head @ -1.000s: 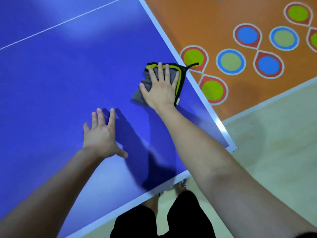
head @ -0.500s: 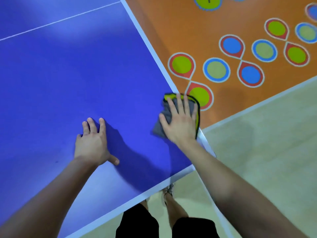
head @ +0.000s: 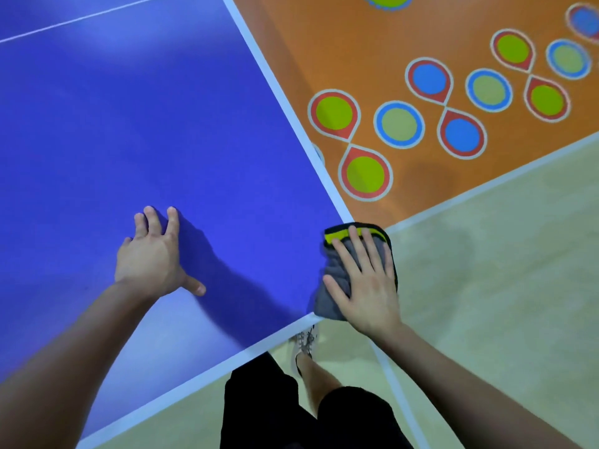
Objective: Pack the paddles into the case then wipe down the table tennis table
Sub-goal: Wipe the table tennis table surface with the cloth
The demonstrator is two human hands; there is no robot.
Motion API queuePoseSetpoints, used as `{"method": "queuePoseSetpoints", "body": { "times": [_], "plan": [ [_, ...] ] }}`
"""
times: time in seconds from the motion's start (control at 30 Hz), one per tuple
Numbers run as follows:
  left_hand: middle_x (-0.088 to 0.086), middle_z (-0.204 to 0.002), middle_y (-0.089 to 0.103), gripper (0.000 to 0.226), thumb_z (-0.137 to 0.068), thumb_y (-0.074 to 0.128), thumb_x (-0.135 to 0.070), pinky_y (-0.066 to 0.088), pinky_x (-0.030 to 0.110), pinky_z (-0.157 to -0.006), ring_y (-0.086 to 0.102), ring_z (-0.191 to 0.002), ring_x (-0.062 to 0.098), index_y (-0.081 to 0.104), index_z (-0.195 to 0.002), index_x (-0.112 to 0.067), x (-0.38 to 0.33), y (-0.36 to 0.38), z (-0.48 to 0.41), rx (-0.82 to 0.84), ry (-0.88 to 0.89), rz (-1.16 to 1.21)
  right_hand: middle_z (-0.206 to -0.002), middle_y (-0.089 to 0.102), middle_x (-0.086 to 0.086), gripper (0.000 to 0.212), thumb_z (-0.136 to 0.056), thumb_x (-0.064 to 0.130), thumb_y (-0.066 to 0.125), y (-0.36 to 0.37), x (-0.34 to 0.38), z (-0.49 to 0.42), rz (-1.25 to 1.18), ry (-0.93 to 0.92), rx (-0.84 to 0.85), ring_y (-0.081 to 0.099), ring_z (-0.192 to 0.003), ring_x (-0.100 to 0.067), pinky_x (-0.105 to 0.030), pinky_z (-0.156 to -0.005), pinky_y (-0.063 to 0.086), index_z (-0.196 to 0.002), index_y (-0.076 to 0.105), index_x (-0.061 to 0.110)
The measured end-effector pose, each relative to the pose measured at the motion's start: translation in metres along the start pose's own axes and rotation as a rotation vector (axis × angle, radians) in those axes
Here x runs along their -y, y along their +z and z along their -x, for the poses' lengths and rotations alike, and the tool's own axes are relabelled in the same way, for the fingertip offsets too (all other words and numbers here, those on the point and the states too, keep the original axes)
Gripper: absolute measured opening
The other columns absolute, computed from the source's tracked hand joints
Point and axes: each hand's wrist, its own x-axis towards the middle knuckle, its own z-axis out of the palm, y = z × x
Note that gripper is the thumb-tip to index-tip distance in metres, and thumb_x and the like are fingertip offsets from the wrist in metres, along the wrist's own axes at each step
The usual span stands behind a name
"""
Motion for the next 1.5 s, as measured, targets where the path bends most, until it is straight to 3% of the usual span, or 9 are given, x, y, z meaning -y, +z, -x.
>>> {"method": "queuePoseSetpoints", "body": {
  "times": [0.4,0.5,0.57,0.63,0.73,0.9,1.17,1.3,1.5],
  "plan": [
    [0.009,-0.178,-0.016,0.177,-0.040,0.082,-0.094,0.045,0.043,-0.114,-0.008,-0.166,0.026,-0.022,-0.168,-0.027,-0.001,-0.013,0.012,0.040,-0.041,0.030,-0.183,0.014,-0.003,0.076,-0.106,0.070,0.031,0.015,0.083,-0.254,-0.009,0.041,-0.055,0.005,-0.170,-0.027,-0.066,-0.133,0.009,-0.172,0.030,0.032],
    [0.007,-0.177,0.012,0.154,-0.055,0.087,-0.081,0.052,0.041,-0.102,0.020,-0.163,0.026,0.001,-0.171,-0.029,0.010,-0.033,0.003,0.065,-0.006,0.050,-0.183,0.012,-0.003,0.075,-0.110,0.070,0.033,0.014,0.067,-0.206,0.018,-0.037,-0.072,0.004,-0.170,-0.024,-0.063,-0.133,0.010,-0.173,0.029,0.029],
    [-0.002,-0.159,0.049,0.112,-0.069,0.088,-0.065,0.055,0.037,-0.093,0.053,-0.141,0.023,0.036,-0.164,-0.036,0.030,-0.052,-0.016,0.001,0.023,0.103,-0.183,0.010,-0.003,0.075,-0.110,0.068,0.037,0.011,0.051,-0.161,0.048,-0.086,-0.040,0.004,-0.170,-0.023,-0.063,-0.133,0.012,-0.173,0.028,0.029],
    [-0.006,-0.138,0.065,0.085,-0.075,0.089,-0.054,0.054,0.036,-0.086,0.064,-0.124,0.024,0.056,-0.151,-0.035,0.055,-0.071,-0.042,-0.126,-0.002,0.192,-0.183,0.010,-0.002,0.074,-0.109,0.066,0.043,0.007,0.045,-0.135,0.043,-0.083,0.002,0.005,-0.170,-0.023,-0.064,-0.133,0.014,-0.172,0.030,0.030],
    [0.006,-0.154,0.048,0.115,-0.062,0.098,-0.053,0.055,0.048,-0.097,0.048,-0.141,0.032,0.043,-0.159,-0.028,0.087,-0.091,-0.088,-0.188,-0.091,0.267,-0.183,0.010,-0.002,0.075,-0.107,0.065,0.049,0.007,0.052,-0.167,0.068,-0.110,0.022,0.005,-0.170,-0.023,-0.065,-0.133,0.014,-0.172,0.031,0.032],
    [0.022,-0.174,-0.006,0.172,-0.043,0.088,-0.088,0.027,0.061,-0.124,0.000,-0.162,0.044,-0.011,-0.168,-0.023,0.130,-0.098,-0.159,-0.007,-0.256,0.174,-0.183,0.016,0.000,0.073,-0.106,0.068,0.045,0.016,0.094,-0.357,0.034,-0.200,-0.063,0.007,-0.170,-0.022,-0.061,-0.135,0.009,-0.170,0.036,0.034],
    [0.020,-0.167,0.009,0.177,-0.033,0.080,-0.095,0.044,0.047,-0.107,0.017,-0.150,0.041,0.000,-0.170,-0.018,0.142,-0.073,-0.176,-0.035,-0.167,0.157,-0.182,0.018,0.002,0.080,-0.097,0.077,0.031,0.009,0.185,-0.623,-0.023,-0.152,-0.032,0.007,-0.169,-0.022,-0.061,-0.135,0.001,-0.168,0.035,0.040],
    [0.017,-0.167,0.008,0.174,-0.034,0.078,-0.097,0.044,0.041,-0.104,0.020,-0.149,0.037,-0.001,-0.169,-0.020,0.136,-0.081,-0.173,-0.023,-0.178,0.126,-0.183,0.015,-0.005,0.084,-0.100,0.077,0.031,0.015,0.221,-0.616,0.011,-0.207,-0.032,0.004,-0.170,-0.027,-0.063,-0.134,-0.002,-0.171,0.030,0.033],
    [0.018,-0.173,0.003,0.176,-0.034,0.079,-0.096,0.038,0.047,-0.115,0.007,-0.159,0.041,-0.006,-0.169,-0.022,0.136,-0.089,-0.169,0.016,-0.193,0.184,-0.183,0.015,-0.004,0.076,-0.105,0.068,0.049,0.030,0.251,-0.455,0.018,-0.903,0.084,0.004,-0.170,-0.025,-0.062,-0.134,0.005,-0.170,0.036,0.030]
  ]
}}
